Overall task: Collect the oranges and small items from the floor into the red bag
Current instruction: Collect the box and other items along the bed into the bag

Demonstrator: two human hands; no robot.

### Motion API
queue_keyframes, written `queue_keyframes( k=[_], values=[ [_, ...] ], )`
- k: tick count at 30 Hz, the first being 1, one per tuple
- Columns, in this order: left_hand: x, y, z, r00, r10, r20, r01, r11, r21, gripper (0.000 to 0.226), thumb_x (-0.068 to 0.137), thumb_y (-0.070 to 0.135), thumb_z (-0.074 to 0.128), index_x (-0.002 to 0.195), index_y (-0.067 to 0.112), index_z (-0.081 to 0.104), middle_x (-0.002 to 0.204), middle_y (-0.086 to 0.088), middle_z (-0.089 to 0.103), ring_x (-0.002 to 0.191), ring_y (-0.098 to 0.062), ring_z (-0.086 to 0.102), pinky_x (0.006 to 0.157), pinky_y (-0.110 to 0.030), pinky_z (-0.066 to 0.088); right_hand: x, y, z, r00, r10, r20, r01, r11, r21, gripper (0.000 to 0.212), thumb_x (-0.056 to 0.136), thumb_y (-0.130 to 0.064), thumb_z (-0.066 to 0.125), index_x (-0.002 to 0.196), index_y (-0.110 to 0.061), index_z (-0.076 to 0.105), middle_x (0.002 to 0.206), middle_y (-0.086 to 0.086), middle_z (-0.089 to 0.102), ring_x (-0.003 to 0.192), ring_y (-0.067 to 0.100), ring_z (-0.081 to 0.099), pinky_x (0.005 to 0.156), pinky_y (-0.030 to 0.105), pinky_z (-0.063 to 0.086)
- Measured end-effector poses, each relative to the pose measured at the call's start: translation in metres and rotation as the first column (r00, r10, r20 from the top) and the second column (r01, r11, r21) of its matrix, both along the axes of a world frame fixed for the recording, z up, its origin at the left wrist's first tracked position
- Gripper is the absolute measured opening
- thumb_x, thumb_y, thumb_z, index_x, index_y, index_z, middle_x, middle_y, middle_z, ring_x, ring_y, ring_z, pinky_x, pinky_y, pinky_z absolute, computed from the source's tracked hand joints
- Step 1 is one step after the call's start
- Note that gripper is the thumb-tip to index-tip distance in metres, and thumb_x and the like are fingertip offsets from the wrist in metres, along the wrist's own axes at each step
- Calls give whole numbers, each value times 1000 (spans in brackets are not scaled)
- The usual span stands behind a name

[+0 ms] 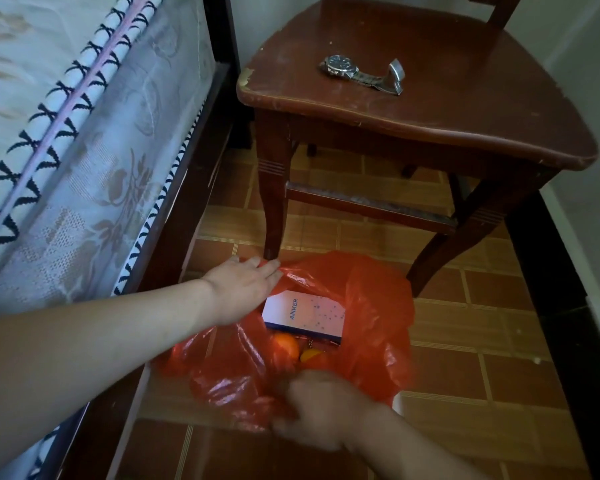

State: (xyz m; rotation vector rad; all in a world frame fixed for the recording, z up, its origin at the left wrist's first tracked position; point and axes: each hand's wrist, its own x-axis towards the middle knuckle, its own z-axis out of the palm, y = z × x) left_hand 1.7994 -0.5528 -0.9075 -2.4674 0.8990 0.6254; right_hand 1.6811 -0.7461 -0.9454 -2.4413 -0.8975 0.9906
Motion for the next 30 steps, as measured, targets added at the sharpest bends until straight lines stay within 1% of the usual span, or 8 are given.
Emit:
queue_keyframes(
  k=[2,5,9,12,15,22,26,30],
  values=[
    [0,0,-1,1000,-1,18,1,1000,1,95,90,4,66,163,12,6,171,-10,1,147,-31,31,109,-48,41,11,-1,10,957,-36,289,16,997,74,41,98,-50,47,122,-19,60,120,7,66,111,30,61,95,42,49],
    [1,-1,-3,999,9,44,-9,1000,-1,95,91,10,67,163,10,5,171,-10,-2,144,-31,33,109,-49,40,33,-9,13,832,-160,530,122,987,106,50,97,-47,43,137,-19,56,144,4,55,138,26,44,115,49,36],
    [-5,-1,-6,990,126,57,-120,986,-112,83,101,39,53,162,11,4,171,-10,-2,149,-31,25,117,-54,31,53,-23,1,854,-133,503,187,981,-59,79,96,-56,50,161,-23,21,172,3,9,159,28,-5,126,58,-1],
    [-12,-1,-10,967,253,34,-247,961,-126,100,95,63,54,162,10,1,171,-10,-10,154,-35,12,121,-59,23,65,-39,-11,876,-102,471,164,982,-92,96,89,-65,53,164,-25,9,173,0,0,158,23,-17,126,57,-6],
    [-18,6,-21,984,154,88,-156,988,18,125,83,69,67,161,9,-10,168,-16,-22,155,-42,-2,120,-66,18,78,-61,-24,892,-150,426,217,970,-114,106,85,-72,51,165,-24,0,173,-1,0,157,19,-20,127,54,-5],
    [-18,15,-15,992,120,-39,-111,978,175,116,88,26,75,161,12,-14,165,-17,-29,155,-42,-13,121,-67,15,95,-109,-50,912,-331,241,364,925,-110,103,85,-72,55,164,-29,4,173,-4,6,159,18,-1,129,47,4],
    [-10,11,-5,966,193,-171,-201,979,-34,92,88,11,65,163,17,12,170,-6,-13,157,-32,-7,125,-62,12,92,-108,-50,898,-363,249,369,929,25,76,88,-63,53,157,-35,37,167,-10,28,158,14,12,127,49,11],
    [-2,-4,5,980,164,-117,-197,896,-399,57,94,11,50,149,27,51,167,4,21,154,-16,14,126,-46,20,85,-95,-35,686,-480,547,303,872,385,47,91,-46,57,132,-25,66,147,-8,56,146,11,39,122,50,25]
  ],
)
